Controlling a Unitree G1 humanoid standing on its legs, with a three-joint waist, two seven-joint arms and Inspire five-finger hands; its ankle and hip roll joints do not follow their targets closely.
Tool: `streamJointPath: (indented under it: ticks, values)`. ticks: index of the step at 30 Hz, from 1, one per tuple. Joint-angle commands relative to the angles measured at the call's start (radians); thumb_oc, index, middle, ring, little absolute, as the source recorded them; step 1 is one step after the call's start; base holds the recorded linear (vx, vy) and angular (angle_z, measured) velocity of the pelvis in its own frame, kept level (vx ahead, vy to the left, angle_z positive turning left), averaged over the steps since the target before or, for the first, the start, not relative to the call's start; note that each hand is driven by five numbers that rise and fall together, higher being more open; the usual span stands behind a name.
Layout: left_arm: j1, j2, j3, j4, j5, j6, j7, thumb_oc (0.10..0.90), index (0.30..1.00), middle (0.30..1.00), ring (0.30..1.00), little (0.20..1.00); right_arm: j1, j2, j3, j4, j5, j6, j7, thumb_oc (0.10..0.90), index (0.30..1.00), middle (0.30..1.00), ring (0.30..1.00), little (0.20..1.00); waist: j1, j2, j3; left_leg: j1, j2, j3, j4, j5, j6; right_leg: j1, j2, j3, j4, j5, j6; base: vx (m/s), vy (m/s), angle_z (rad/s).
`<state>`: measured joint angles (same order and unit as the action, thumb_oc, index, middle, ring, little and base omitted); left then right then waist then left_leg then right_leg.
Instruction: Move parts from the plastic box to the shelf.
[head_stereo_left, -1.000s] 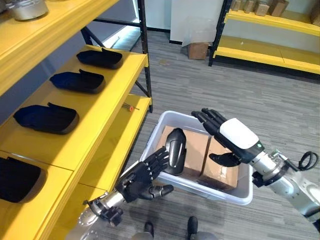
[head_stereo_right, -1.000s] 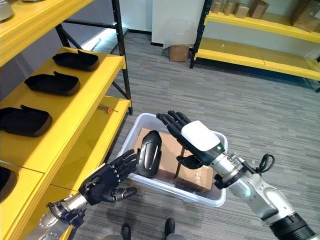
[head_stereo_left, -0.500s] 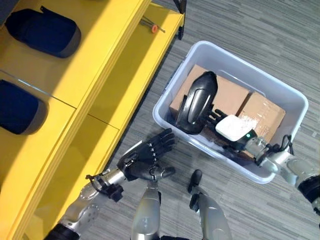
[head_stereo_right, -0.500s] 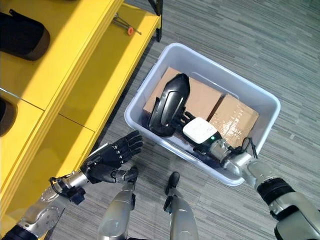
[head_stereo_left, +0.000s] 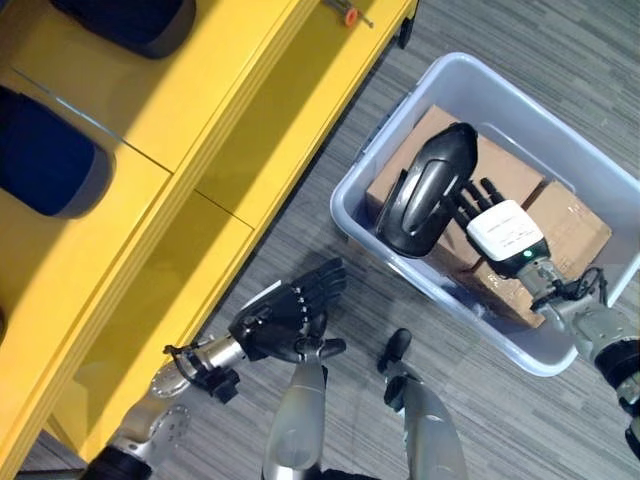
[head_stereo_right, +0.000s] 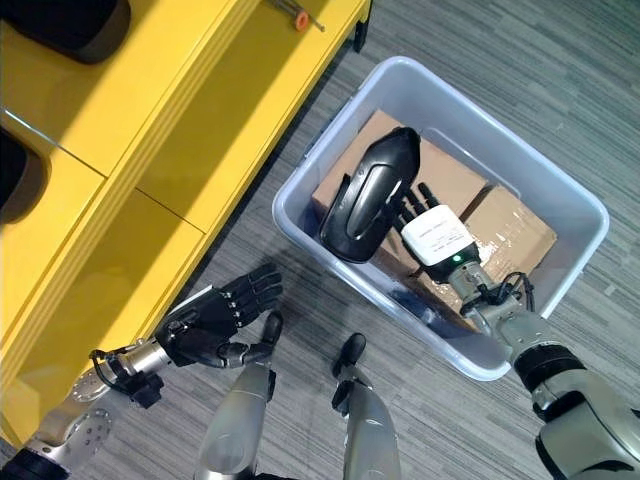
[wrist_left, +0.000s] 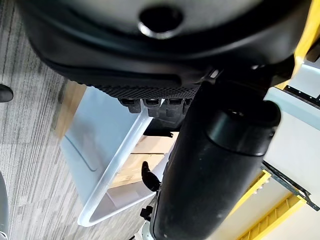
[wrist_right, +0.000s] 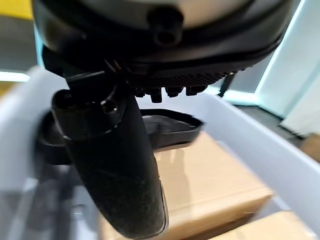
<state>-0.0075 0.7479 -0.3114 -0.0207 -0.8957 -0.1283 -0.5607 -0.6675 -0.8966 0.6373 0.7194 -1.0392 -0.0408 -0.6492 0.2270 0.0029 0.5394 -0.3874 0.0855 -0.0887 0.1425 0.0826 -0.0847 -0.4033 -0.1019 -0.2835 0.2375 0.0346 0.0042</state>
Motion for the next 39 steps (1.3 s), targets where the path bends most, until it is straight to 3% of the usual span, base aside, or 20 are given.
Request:
streamJointPath:
  ticks: [1,8,13,16,20,30,37,39]
  values:
    - [-0.003,0.000,0.030,-0.145,0.008,-0.036,-0.073,0.900,1.000,1.000,1.000,1.000,-0.133,-0.067,-0.017,-0.030,-0.007,0.071,-0.102,0.900,1.000,1.000,1.000,1.000,-0.010,0.035,-0.019,-0.032,-0.035,0.014,0.014,-0.046,0.045,0.042,0.043,0.047,0.163,-0.212,0.019,0.00,0.000,0.00]
    - [-0.002,0.000,0.046,-0.150,0.014,-0.024,-0.073,0.900,1.000,1.000,1.000,1.000,-0.167,-0.087,0.016,-0.027,-0.040,0.059,-0.060,0.900,1.000,1.000,1.000,1.000,-0.004,0.042,-0.019,-0.063,-0.030,0.016,0.023,-0.039,0.041,0.008,0.045,0.034,0.196,-0.225,0.013,-0.02,-0.043,0.00]
    - [-0.008,0.002,0.034,-0.138,0.027,-0.013,-0.087,0.900,1.000,1.000,1.000,1.000,-0.197,-0.083,0.069,-0.022,-0.106,0.097,-0.022,0.900,1.000,1.000,1.000,1.000,0.000,0.044,-0.019,-0.085,-0.027,0.016,0.026,-0.033,0.039,-0.020,0.045,0.030,0.224,-0.235,0.010,0.00,-0.015,0.00]
    - [-0.003,0.003,0.027,-0.134,0.032,-0.019,-0.085,0.900,1.000,1.000,1.000,1.000,-0.215,-0.079,0.087,-0.026,-0.079,0.106,-0.018,0.900,1.000,1.000,1.000,1.000,0.004,0.047,-0.019,-0.096,-0.026,0.013,0.025,-0.028,0.040,-0.033,0.046,0.025,0.236,-0.239,0.009,0.00,-0.037,0.02]
    - [-0.006,-0.001,0.025,-0.127,0.036,-0.028,-0.073,0.900,1.000,1.000,1.000,1.000,-0.238,-0.072,0.096,-0.034,-0.085,0.059,-0.017,0.900,1.000,1.000,1.000,1.000,0.005,0.051,-0.019,-0.110,-0.024,0.014,0.023,-0.022,0.039,-0.054,0.049,0.022,0.256,-0.246,0.007,0.00,-0.006,0.01]
    - [-0.005,0.017,0.026,-0.120,0.083,-0.058,-0.068,0.900,1.000,1.000,1.000,1.000,-0.254,-0.057,0.119,-0.029,-0.137,0.077,0.008,0.900,1.000,1.000,1.000,1.000,0.011,0.065,-0.019,-0.149,-0.020,0.010,0.028,-0.010,0.036,-0.100,0.053,0.012,0.301,-0.262,0.002,0.00,-0.003,0.00]
    - [-0.039,0.035,0.021,-0.095,0.052,-0.053,-0.073,0.900,1.000,1.000,1.000,1.000,-0.318,-0.042,0.178,0.049,-0.146,0.145,0.086,0.900,1.000,1.000,1.000,1.000,0.017,0.081,-0.019,-0.185,-0.017,0.008,0.041,-0.002,0.034,-0.144,0.053,0.005,0.347,-0.277,-0.004,0.00,-0.009,0.01]
    - [-0.030,0.050,0.023,-0.099,0.054,-0.064,-0.085,0.900,1.000,1.000,1.000,1.000,-0.323,-0.048,0.186,0.076,-0.150,0.128,0.093,0.900,1.000,1.000,1.000,1.000,0.023,0.087,-0.019,-0.192,-0.020,0.003,0.044,-0.001,0.036,-0.151,0.049,0.000,0.360,-0.281,-0.006,0.00,-0.046,0.01]
